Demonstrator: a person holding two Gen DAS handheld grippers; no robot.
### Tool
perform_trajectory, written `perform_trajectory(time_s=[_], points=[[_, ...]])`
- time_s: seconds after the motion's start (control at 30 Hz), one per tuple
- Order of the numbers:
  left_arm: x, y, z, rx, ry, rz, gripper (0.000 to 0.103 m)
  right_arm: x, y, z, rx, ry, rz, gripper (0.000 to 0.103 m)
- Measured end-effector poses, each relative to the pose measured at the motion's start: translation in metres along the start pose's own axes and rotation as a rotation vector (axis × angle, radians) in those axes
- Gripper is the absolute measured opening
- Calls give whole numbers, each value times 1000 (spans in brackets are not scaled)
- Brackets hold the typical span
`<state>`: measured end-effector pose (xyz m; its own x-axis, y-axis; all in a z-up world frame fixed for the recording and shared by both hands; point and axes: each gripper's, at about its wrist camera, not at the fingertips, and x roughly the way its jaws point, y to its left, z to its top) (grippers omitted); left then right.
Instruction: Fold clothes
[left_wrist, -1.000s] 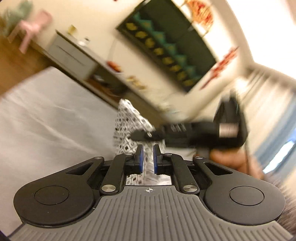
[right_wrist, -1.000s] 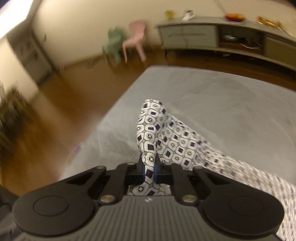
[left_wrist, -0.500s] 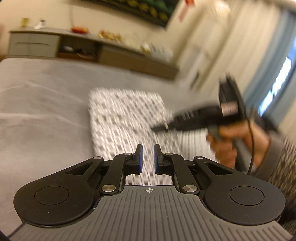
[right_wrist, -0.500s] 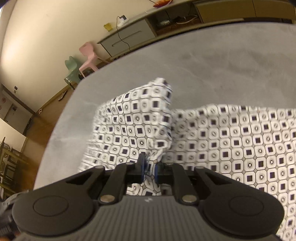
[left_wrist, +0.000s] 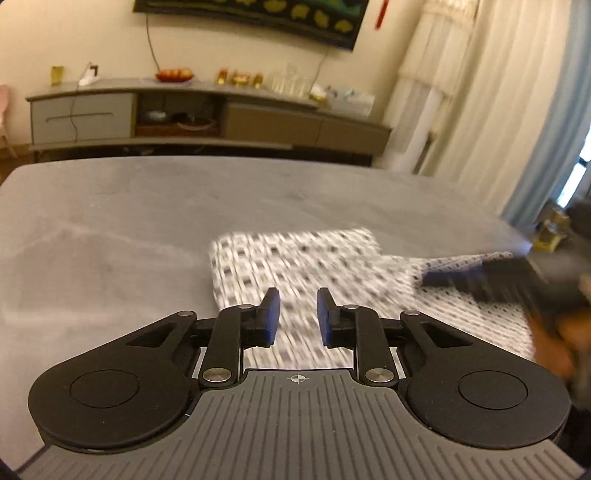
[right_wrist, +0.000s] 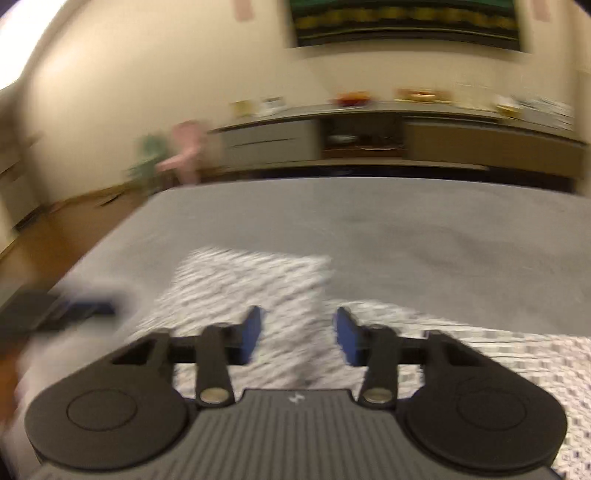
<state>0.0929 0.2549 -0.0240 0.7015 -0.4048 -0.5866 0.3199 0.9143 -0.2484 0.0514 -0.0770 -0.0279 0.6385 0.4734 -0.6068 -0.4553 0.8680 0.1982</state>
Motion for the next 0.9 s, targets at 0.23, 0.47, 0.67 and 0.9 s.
perform_trajectory(time_s=[0.23,0.47,0.67,0.9], points=[[93,19,19,25,173,216,18,4,17,-46,-140,154,-1,6],[76,-32,35,54,127,181,14,-30,-6,-46,-117,193,31,16],[121,-88,39,162,181,198,18,-26,-37,-41,-189,218,13,34],[190,-89,45,98,212,323,14,-30,-68,-52,-132,193,10,34]])
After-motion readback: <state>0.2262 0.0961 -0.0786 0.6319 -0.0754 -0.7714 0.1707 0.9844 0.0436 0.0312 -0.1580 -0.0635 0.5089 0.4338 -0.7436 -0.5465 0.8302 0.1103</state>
